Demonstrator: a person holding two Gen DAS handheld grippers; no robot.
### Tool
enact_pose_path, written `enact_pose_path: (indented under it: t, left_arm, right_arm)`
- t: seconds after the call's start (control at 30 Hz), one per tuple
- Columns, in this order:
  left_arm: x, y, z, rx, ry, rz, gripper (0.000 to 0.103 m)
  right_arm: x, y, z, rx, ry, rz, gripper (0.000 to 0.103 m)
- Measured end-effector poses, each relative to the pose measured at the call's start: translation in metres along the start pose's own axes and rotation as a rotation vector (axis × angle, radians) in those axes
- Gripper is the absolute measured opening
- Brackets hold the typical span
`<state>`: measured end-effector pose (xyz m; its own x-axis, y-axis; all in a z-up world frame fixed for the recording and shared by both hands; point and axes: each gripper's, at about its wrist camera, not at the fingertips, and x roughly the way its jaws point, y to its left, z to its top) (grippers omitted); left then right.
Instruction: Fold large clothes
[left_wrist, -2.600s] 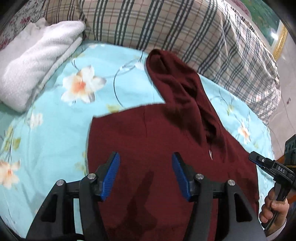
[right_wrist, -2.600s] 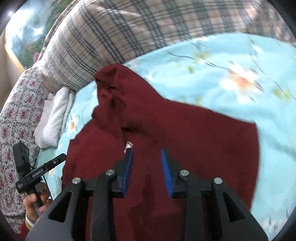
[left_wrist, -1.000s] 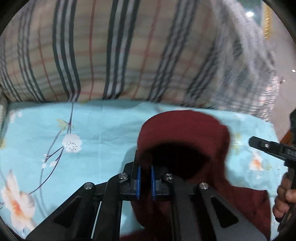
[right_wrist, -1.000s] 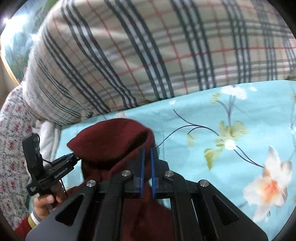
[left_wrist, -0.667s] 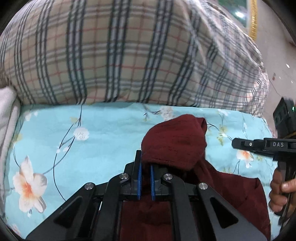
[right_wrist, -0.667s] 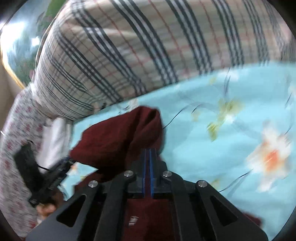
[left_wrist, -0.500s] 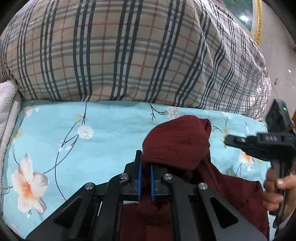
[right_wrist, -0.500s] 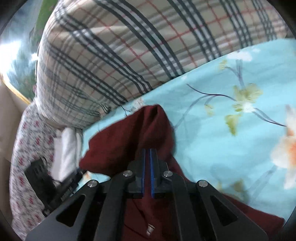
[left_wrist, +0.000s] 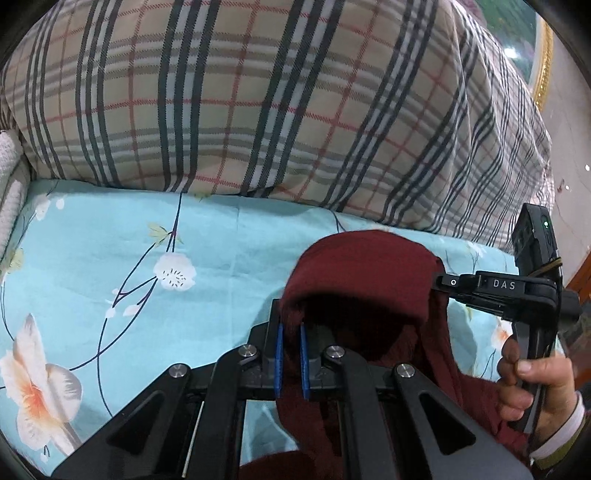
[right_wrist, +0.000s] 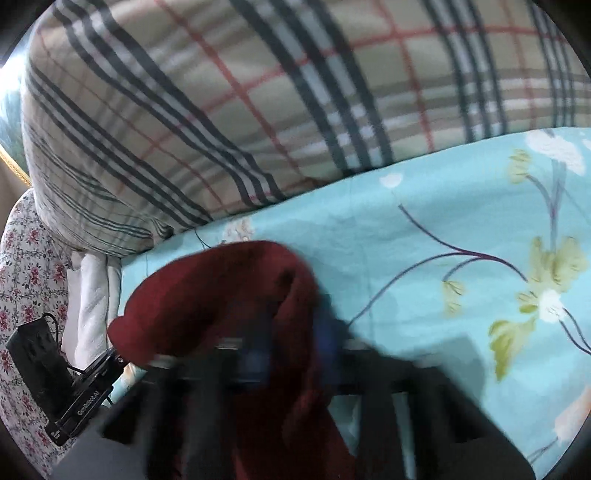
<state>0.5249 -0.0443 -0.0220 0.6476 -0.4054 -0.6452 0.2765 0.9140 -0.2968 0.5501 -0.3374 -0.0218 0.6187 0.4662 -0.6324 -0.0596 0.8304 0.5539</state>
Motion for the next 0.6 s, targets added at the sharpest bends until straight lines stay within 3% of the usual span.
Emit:
enact_pose_path:
  t: [0.13,0.3,0.4,0.6]
  left_arm:
    - [-0.031,-0.013,0.001,0.030,-0.044,-0.029,0.006]
    - [-0.103,-0.037,-0.024,0.106,-0.116,-0.093,0.006]
    - [-0.140,-0.048,-0.062,0.120,-0.108,-0.140,0.006]
    - [-0.168,-0.060,-0.154,0.115,-0.001,-0.172,0.006]
  right_arm:
    - [-0.044,0.022,-0.012,-0.071,-0.088,0.030,0.009]
    - [-0.127,0.040,-0.066,-0.178,-0.161,0.035,0.009]
    - [-0.161,0.033,-0.110,-0.160,-0.147,0.053,0.009]
    - [-0.173,0.013,-0.200,-0.131,-0.044,0.026,0.009]
